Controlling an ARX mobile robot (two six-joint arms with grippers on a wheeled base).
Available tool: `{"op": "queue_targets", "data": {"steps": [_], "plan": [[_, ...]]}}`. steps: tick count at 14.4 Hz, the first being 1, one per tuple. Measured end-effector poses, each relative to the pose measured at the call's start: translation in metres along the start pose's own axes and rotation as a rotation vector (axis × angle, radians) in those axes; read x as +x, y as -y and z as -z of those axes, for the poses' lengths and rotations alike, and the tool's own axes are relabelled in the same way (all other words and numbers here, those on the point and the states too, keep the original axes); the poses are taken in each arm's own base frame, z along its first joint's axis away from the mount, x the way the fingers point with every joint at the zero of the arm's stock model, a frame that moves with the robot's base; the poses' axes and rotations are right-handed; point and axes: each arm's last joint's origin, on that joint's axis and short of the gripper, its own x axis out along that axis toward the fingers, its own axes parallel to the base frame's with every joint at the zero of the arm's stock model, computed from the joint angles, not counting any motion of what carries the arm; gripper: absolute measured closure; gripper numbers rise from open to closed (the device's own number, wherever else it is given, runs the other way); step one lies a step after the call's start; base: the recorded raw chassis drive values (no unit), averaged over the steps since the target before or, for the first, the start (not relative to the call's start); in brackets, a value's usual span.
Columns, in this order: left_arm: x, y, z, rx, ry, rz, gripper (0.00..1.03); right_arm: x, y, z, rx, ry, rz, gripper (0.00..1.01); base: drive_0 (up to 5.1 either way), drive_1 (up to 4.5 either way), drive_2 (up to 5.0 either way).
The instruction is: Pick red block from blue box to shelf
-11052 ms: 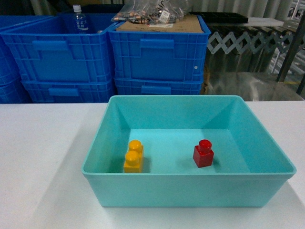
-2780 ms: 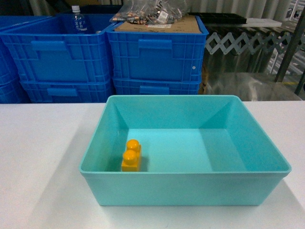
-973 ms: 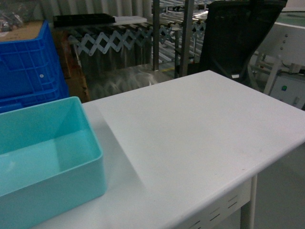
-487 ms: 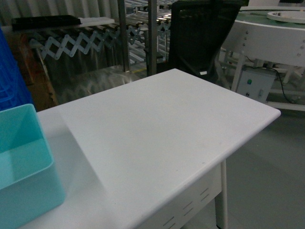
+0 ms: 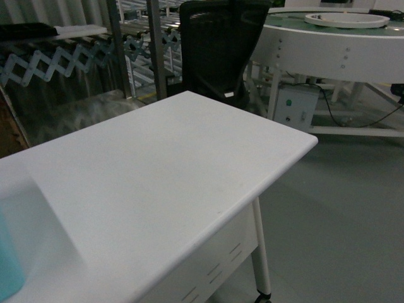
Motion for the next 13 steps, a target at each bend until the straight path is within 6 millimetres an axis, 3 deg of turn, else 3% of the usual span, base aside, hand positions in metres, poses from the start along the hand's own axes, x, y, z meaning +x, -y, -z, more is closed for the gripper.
{"op": "queue_targets", "data": {"steps": [13], "plan": [[0.0000, 0.0000, 0.0000, 0.000, 0.000, 0.000, 0.05, 0.0000, 0.0000, 0.0000, 0.000, 0.000, 0.000, 0.73, -1.5, -1.50, -1.5]]}}
